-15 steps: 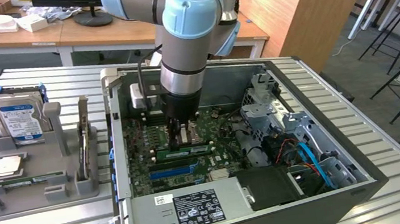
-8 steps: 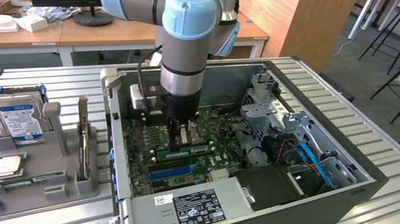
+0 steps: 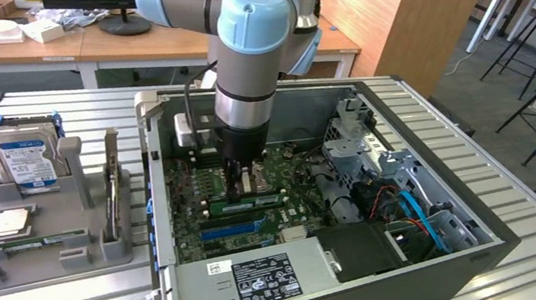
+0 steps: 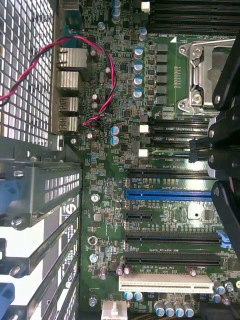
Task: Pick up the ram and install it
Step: 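Press down the ram until it locks into place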
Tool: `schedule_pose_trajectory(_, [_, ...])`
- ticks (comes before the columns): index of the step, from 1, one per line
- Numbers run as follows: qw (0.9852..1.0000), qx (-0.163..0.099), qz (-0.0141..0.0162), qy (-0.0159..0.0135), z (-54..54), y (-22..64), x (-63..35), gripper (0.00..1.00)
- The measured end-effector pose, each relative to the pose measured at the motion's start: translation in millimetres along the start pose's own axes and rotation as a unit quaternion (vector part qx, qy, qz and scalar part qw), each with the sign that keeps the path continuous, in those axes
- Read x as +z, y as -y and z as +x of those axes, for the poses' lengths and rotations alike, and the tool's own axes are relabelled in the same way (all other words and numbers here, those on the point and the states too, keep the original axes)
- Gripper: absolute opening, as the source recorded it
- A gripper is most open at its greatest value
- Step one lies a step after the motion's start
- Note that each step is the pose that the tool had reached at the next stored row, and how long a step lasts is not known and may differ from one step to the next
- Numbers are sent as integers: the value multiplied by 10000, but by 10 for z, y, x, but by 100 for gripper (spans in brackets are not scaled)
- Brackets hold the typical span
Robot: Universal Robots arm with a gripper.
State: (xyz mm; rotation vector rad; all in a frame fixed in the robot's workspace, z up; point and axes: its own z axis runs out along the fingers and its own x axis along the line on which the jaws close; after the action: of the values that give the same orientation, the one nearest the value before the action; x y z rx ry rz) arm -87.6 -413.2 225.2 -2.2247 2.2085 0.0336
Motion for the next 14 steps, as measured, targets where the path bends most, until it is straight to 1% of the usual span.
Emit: schedule_pose_trajectory(14, [10000, 0, 0, -1, 1, 0, 17, 10])
